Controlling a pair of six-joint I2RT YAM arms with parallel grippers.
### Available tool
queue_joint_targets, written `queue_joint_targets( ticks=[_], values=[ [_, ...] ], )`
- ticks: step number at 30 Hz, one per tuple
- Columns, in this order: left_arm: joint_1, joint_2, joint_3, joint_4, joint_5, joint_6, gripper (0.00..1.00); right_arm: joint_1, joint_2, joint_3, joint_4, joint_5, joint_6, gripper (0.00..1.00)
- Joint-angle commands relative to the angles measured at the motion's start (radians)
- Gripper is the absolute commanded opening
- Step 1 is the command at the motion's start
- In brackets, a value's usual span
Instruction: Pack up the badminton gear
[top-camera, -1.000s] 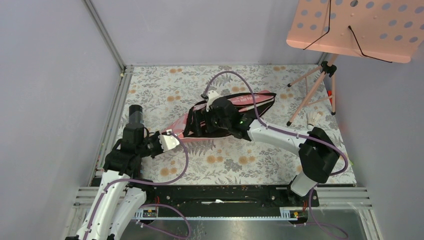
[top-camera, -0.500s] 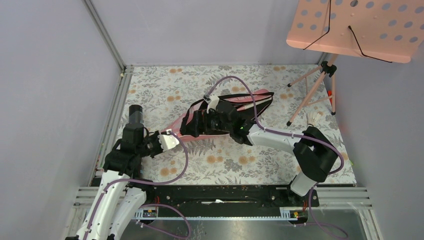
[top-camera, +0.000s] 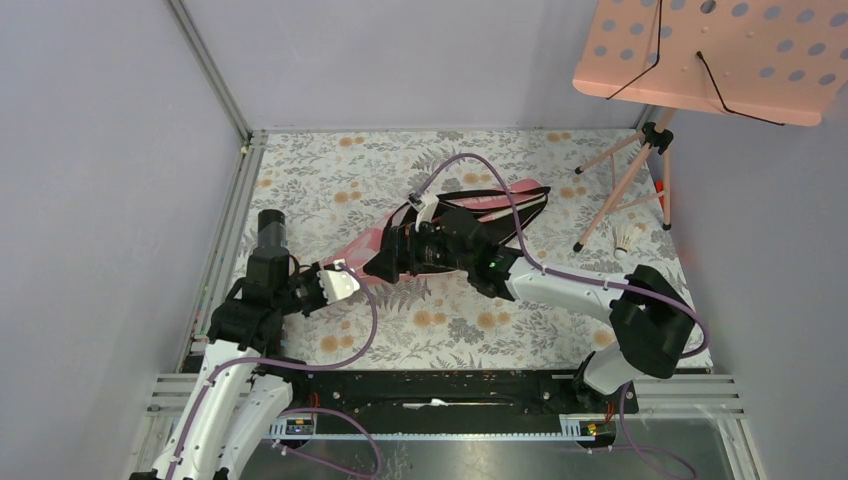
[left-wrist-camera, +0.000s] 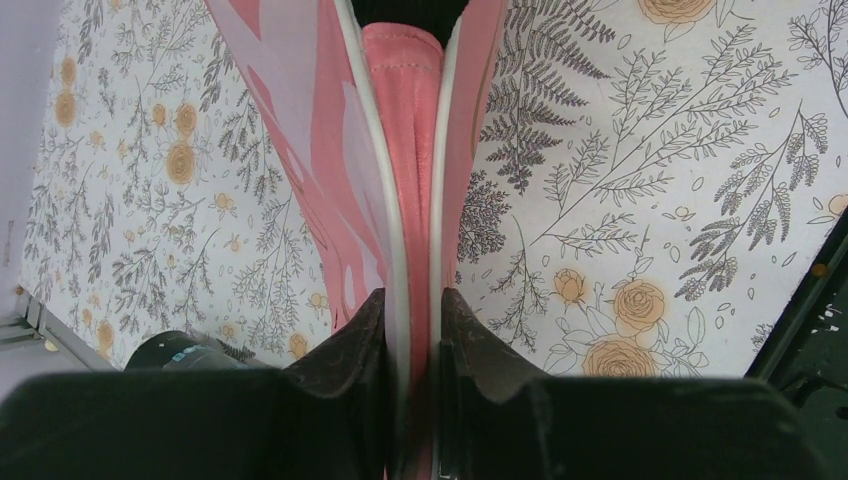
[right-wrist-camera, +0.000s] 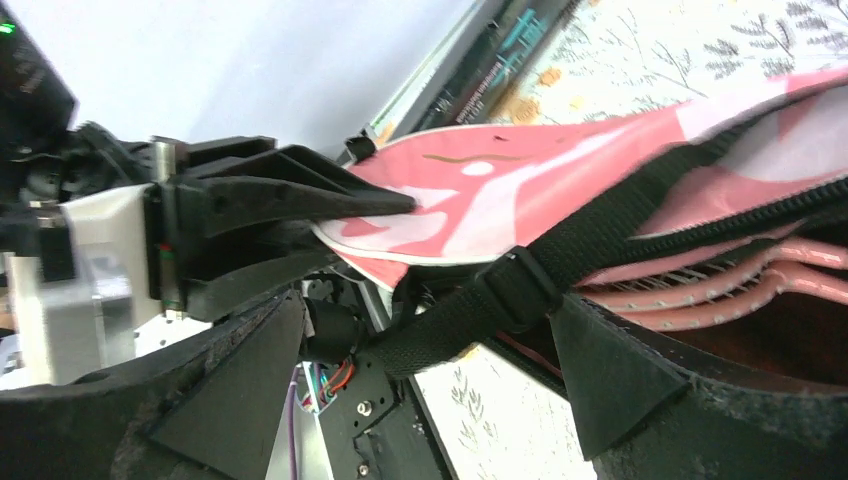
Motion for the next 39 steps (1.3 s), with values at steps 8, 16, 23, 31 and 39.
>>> queue_joint_targets(
  ticks=[8,16,23,31,39],
  values=[
    [-0.009,0.011,-0.01,0.03,0.096,-0.012,0.0,0.017,0.04,0.109,-0.034,0.008,-0.045,0.99],
    [-0.009,0.007,-0.013,0.03,0.091,-0.007,0.0,0.046,-0.09,0.068,-0.128,0.056,-0.138,0.92],
    [-0.009,0.005,-0.01,0.036,0.098,-0.017,0.0,0.056,-0.154,-0.011,-0.092,-0.049,-0.171,0.93],
    [-0.009,-0.003,0.031,0.009,0.129,-0.072,0.0,0.057,-0.22,-0.116,-0.207,0.192,-0.254,0.83],
    [-0.01,0.022,0.04,0.003,0.131,-0.066,0.0,0.057,-0.146,-0.098,-0.157,0.326,-0.267,0.83]
  ],
)
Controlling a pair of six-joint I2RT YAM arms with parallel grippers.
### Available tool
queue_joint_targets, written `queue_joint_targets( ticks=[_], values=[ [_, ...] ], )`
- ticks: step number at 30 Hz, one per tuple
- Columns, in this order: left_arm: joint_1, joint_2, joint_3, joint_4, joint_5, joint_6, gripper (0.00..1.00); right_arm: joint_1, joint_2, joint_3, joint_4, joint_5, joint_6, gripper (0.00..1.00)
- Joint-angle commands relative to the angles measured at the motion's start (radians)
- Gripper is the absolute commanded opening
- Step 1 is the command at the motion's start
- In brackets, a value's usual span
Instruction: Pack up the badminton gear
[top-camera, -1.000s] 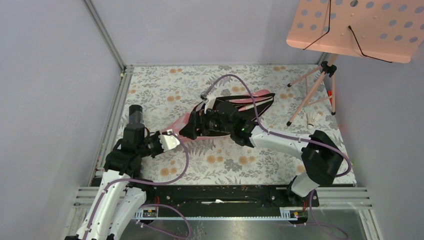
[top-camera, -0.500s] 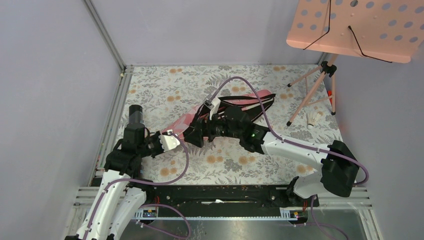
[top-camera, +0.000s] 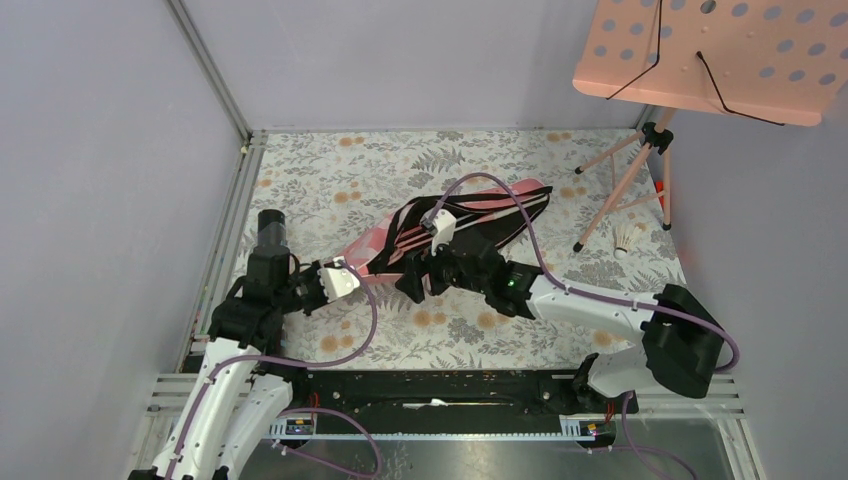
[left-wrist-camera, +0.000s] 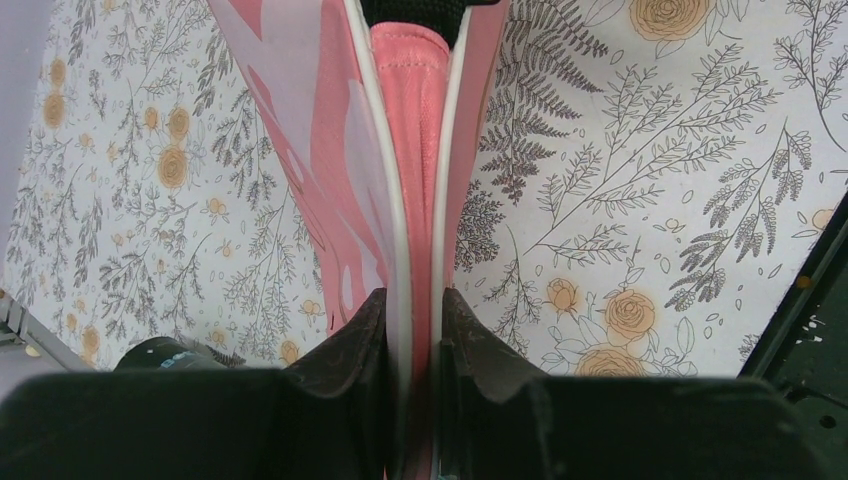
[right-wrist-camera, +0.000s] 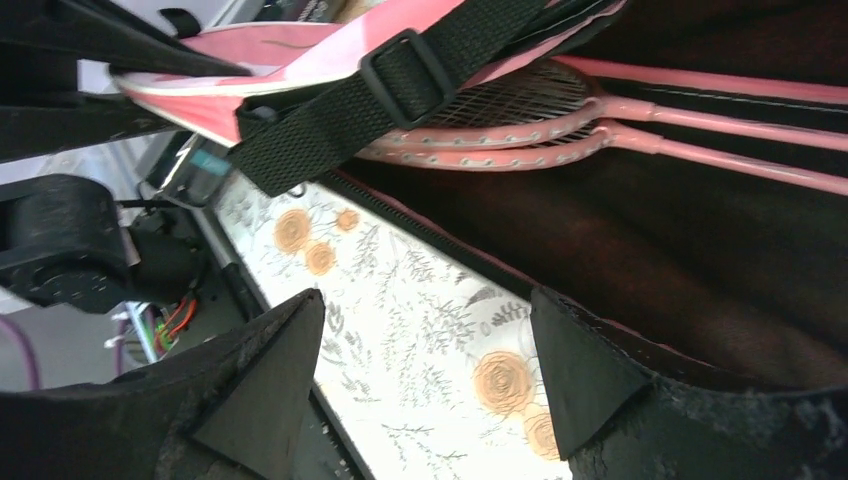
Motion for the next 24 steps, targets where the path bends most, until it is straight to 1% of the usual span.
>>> queue_joint_targets(
  ticks=[1,4,8,12,16,21,24],
  values=[
    [-0.009,0.014,0.039,-0.011,0.118,-0.038,0.0,0.007,0.045,0.057,0.052,0.142,-0.038,0.83],
    [-0.009,0.01,0.036,-0.013,0.121,-0.039,0.0,0.006,0.074,0.084,0.09,0.134,-0.035,0.83],
    [-0.009,-0.001,0.023,-0.012,0.142,-0.04,0.0,0.006,0.118,0.119,0.134,0.041,-0.015,0.83],
    [-0.009,-0.009,0.015,-0.013,0.133,-0.036,0.0,0.006,0.138,0.136,0.197,-0.032,0.021,0.83],
    [-0.009,-0.023,0.003,-0.014,0.132,-0.03,0.0,0.008,0.151,0.172,0.208,-0.138,0.04,0.81],
    [-0.009,-0.033,-0.008,-0.012,0.133,-0.024,0.0,0.011,0.142,0.173,0.206,-0.147,0.047,0.78],
    [-0.009,-0.031,-0.004,-0.013,0.135,-0.022,0.0,0.018,0.168,0.206,0.167,-0.122,0.039,0.72]
  ],
)
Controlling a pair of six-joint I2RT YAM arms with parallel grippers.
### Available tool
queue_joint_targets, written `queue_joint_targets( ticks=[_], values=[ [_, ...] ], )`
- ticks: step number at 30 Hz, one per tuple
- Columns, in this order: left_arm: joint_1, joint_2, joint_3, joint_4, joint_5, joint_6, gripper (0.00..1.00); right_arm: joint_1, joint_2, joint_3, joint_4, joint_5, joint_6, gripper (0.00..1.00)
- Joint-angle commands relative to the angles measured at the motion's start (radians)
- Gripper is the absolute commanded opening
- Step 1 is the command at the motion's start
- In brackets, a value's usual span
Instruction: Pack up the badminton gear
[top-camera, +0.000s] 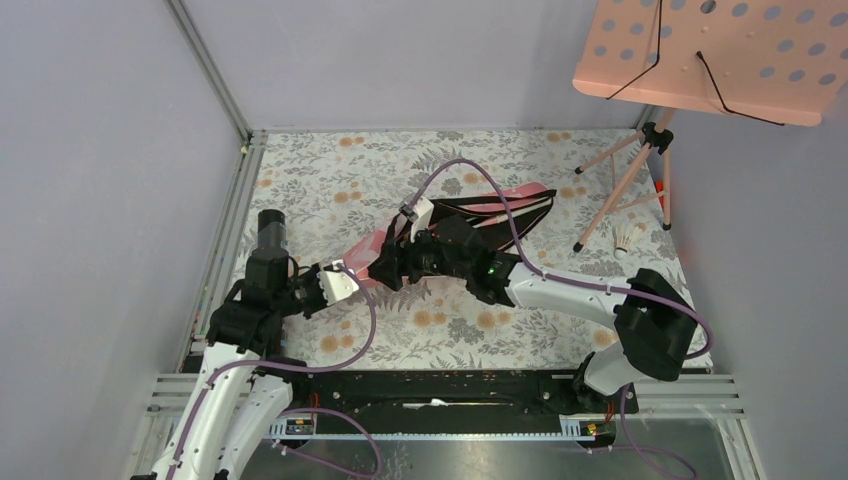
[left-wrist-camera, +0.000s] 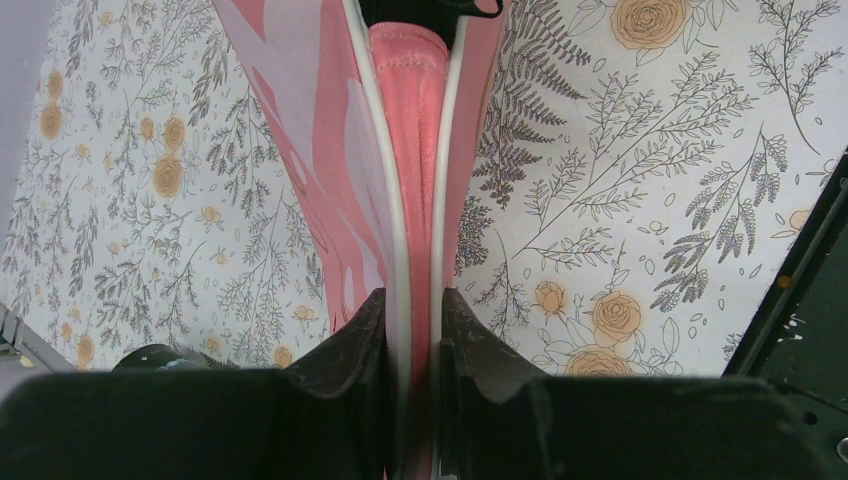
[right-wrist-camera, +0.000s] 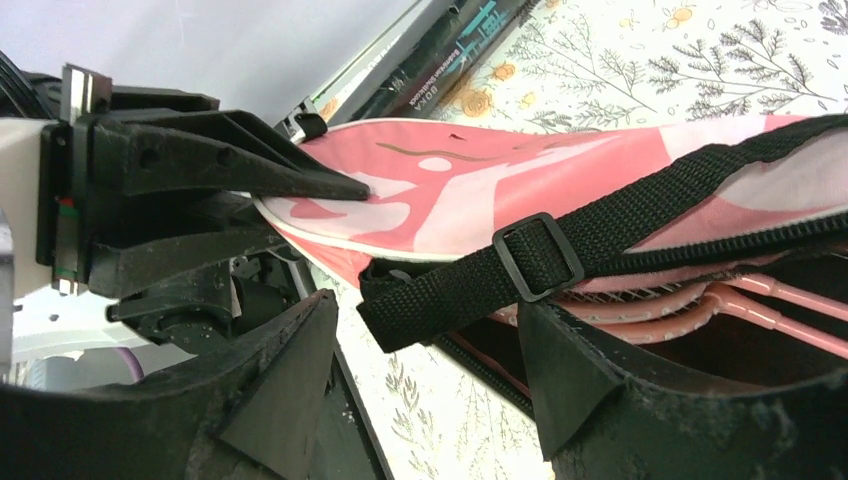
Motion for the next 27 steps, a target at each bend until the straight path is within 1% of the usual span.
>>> queue_joint_targets(
  ticks=[1,3,11,16,18,21,25,27],
  values=[
    [-0.008,-0.007,-0.001,0.004,0.112,-0.019,0.0,0.021,0.029,0.085,-0.01,0.007,-0.005,0.7],
    [-0.008,-0.007,0.001,0.005,0.106,-0.019,0.0,0.033,0.038,0.102,-0.045,0.028,-0.033,0.67],
    [-0.008,0.002,0.003,0.005,0.104,-0.016,0.0,0.067,0.0,0.075,-0.077,0.06,-0.119,0.66],
    [-0.008,0.032,0.026,0.004,0.1,-0.017,0.0,0.113,-0.013,0.077,-0.151,0.138,-0.217,0.66],
    [-0.008,0.037,0.03,0.004,0.099,-0.015,0.0,0.114,-0.035,0.047,-0.145,0.186,-0.201,0.66],
    [-0.008,0.037,0.028,0.004,0.103,-0.015,0.0,0.114,-0.071,0.008,-0.161,0.319,-0.135,0.67],
    [-0.008,0.039,0.027,0.004,0.103,-0.015,0.0,0.115,-0.108,-0.041,-0.123,0.328,-0.082,0.68],
    [-0.009,0.039,0.031,0.003,0.099,-0.018,0.0,0.113,-0.121,-0.048,-0.127,0.366,-0.058,0.68]
  ],
)
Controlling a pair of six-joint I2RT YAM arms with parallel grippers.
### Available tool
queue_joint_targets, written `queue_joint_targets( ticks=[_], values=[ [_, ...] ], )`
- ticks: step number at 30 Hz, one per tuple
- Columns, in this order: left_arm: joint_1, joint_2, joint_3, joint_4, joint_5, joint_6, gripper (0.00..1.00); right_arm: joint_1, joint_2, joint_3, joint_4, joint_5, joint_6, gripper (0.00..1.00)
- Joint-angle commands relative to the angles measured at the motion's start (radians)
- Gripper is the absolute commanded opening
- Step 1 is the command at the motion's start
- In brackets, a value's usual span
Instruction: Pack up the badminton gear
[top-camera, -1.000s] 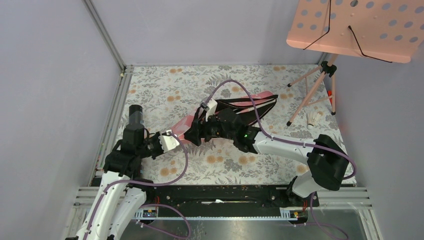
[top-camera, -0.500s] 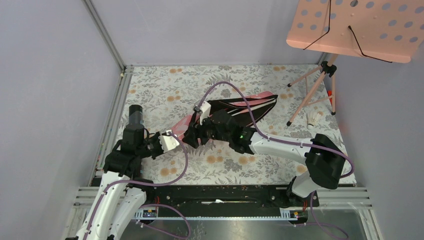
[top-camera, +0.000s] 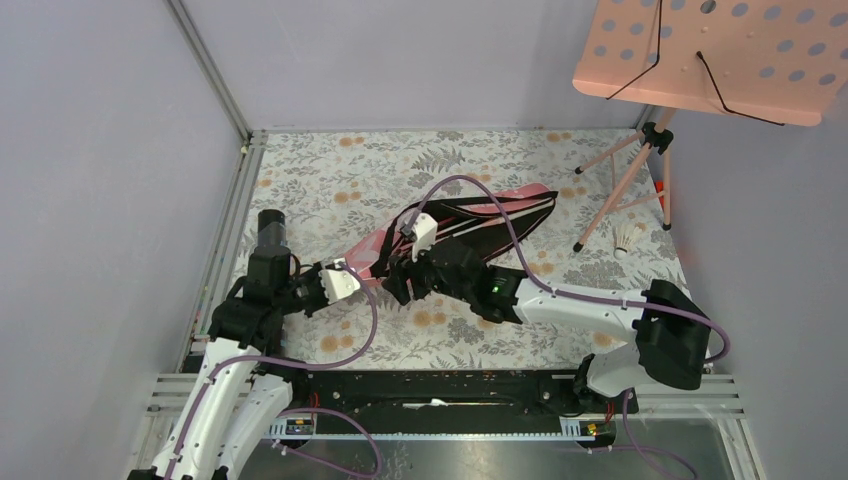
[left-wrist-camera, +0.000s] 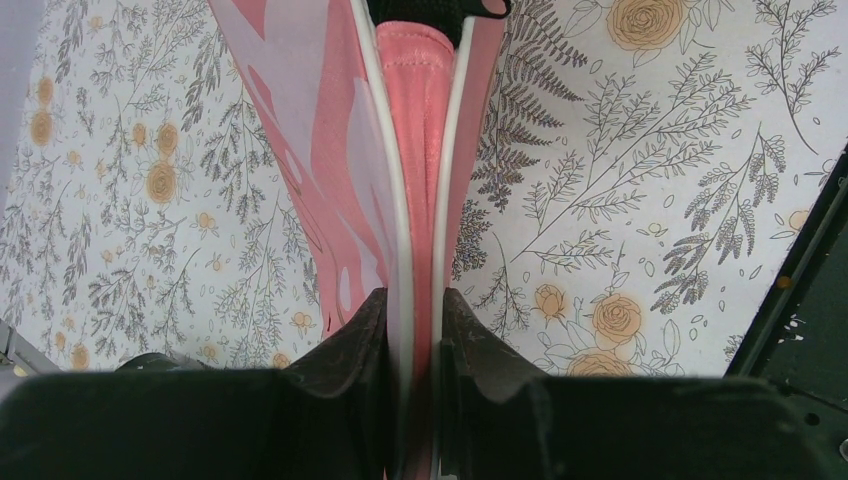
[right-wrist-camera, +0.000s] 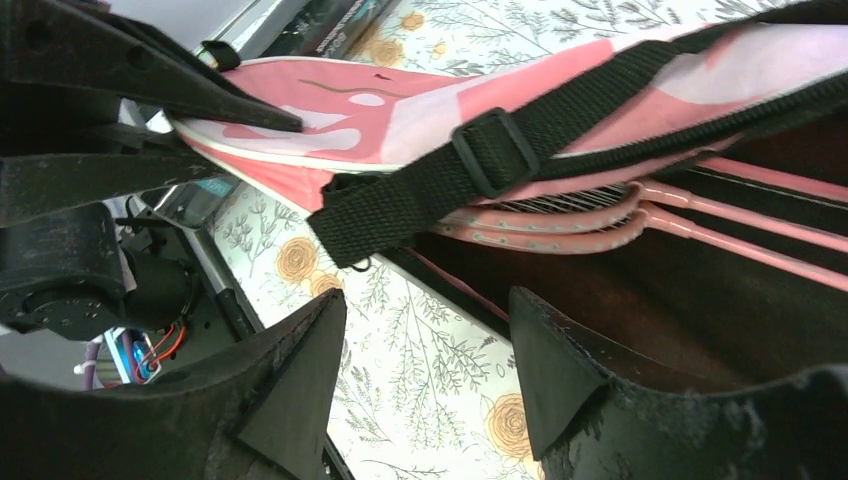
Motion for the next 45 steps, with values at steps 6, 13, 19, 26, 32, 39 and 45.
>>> queue_joint_targets(
  ticks=[6,13,19,26,32,39,45],
  values=[
    [-0.008,0.007,0.031,-0.008,0.09,-0.025,0.0,0.0,-0.041,0.002,0.051,0.143,0.081,0.68],
    [-0.012,0.0,0.032,-0.019,0.088,-0.02,0.0,-0.004,0.005,0.035,0.099,0.112,0.108,0.67],
    [-0.014,0.001,0.03,-0.019,0.088,-0.019,0.0,-0.004,0.048,0.079,0.119,0.054,0.106,0.66],
    [-0.014,-0.005,0.023,-0.02,0.08,-0.015,0.0,-0.004,0.067,0.092,0.116,0.078,0.105,0.6],
    [-0.016,-0.004,0.023,-0.019,0.084,-0.014,0.0,-0.004,0.095,0.121,0.1,0.036,0.104,0.58],
    [-0.016,-0.001,0.028,-0.019,0.084,-0.014,0.0,-0.004,0.113,0.13,0.111,-0.043,0.103,0.45],
    [-0.016,-0.001,0.029,-0.018,0.083,-0.015,0.0,-0.004,0.122,0.137,0.096,-0.045,0.102,0.26]
  ],
)
